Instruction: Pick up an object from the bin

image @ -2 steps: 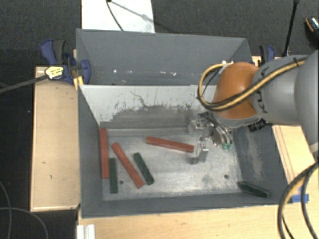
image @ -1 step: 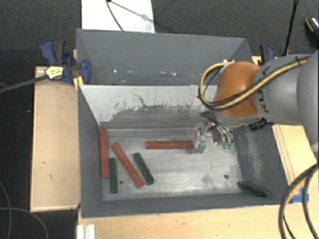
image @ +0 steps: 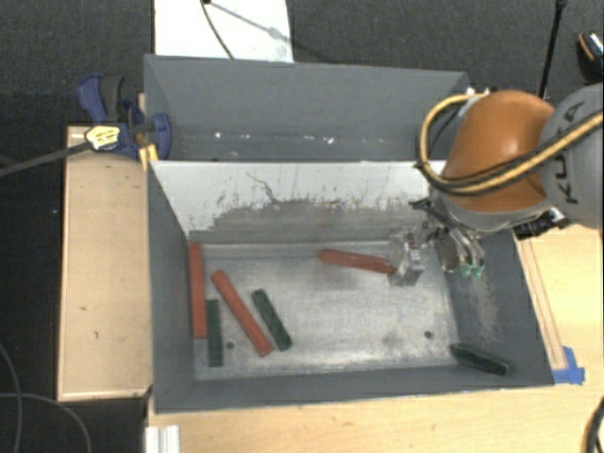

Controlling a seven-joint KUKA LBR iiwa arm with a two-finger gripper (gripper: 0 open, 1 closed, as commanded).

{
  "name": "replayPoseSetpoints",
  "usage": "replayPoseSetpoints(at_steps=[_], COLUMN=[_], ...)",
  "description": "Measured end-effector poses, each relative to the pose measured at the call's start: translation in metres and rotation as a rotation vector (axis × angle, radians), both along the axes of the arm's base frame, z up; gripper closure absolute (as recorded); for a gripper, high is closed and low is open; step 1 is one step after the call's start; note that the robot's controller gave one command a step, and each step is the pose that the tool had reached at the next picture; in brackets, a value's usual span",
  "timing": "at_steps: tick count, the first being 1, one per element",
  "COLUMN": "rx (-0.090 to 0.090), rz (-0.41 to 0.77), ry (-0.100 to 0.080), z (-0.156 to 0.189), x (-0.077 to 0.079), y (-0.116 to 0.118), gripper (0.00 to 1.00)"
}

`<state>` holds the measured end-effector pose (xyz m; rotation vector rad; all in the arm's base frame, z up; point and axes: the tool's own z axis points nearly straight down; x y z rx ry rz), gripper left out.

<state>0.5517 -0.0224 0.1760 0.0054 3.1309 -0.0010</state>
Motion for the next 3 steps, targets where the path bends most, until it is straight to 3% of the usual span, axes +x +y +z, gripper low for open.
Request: replayPoseSetpoints(at_steps=[1,2,3], rx=[0.0,0.001,0.001], rz=[-0.018,-0.017,-0.001], ry=[-0.002,0.007,0.017], z=[0.094,0.089,-0.07], x=[0.009,0.008,-0.032], y=[-0.012,-0.012,-0.054], gripper=[1.0,0.0,0.0])
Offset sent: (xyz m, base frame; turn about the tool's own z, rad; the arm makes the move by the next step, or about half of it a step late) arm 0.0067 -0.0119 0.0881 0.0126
